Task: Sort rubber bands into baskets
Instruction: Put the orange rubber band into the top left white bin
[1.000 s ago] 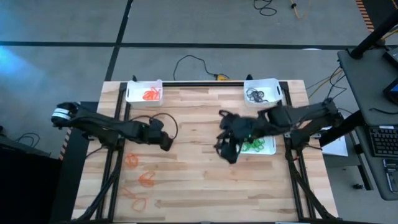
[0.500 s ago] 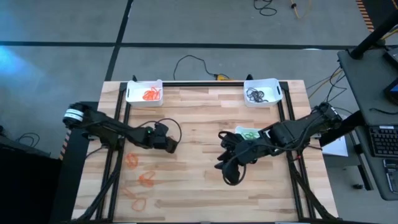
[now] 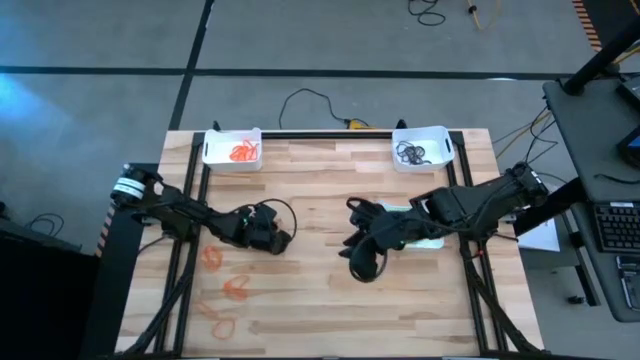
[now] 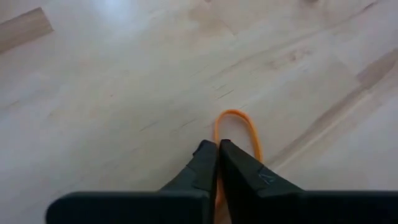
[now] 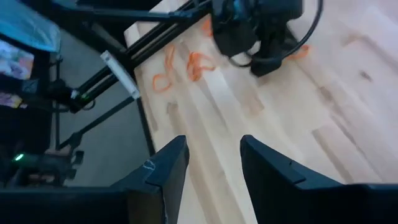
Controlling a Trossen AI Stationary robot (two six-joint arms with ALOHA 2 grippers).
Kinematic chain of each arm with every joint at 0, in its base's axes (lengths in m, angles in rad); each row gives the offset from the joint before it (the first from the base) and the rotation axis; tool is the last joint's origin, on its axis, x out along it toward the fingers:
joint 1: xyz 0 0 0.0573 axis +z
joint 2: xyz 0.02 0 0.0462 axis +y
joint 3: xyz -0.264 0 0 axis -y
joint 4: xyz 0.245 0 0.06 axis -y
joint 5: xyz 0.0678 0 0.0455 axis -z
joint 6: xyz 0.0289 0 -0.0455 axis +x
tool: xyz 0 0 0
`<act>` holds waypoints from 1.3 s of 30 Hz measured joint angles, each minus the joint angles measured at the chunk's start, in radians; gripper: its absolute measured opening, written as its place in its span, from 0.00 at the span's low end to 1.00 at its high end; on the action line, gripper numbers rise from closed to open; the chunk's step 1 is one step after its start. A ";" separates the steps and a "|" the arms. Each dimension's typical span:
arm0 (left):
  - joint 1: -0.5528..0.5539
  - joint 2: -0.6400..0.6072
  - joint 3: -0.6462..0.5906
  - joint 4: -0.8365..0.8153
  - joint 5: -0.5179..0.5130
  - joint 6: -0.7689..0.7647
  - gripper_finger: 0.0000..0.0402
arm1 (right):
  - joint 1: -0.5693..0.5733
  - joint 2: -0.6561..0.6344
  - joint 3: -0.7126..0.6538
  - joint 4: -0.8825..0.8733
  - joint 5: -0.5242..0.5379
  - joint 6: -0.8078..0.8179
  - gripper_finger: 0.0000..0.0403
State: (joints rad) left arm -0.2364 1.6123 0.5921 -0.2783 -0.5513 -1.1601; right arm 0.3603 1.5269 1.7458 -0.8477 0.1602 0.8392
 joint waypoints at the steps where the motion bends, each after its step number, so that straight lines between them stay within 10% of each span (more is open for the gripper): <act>1: 0.004 -0.014 0.005 -0.003 0.009 0.011 0.01 | -0.005 0.000 0.000 0.001 0.001 -0.008 0.35; 15: 0.252 -0.304 0.182 -0.324 0.015 0.377 0.00 | -0.072 -0.005 0.001 0.001 -0.004 -0.107 0.35; 23: 0.234 -0.323 0.117 -0.195 0.135 0.393 0.01 | -0.071 -0.006 0.001 -0.008 -0.013 -0.215 0.38; 39: 0.124 -0.025 0.122 -0.082 0.128 0.156 0.59 | -0.090 -0.006 0.001 -0.010 -0.014 -0.203 0.52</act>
State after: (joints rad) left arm -0.1123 1.5876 0.7143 -0.3600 -0.4232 -1.0038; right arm 0.2706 1.5204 1.7466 -0.8577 0.1463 0.6361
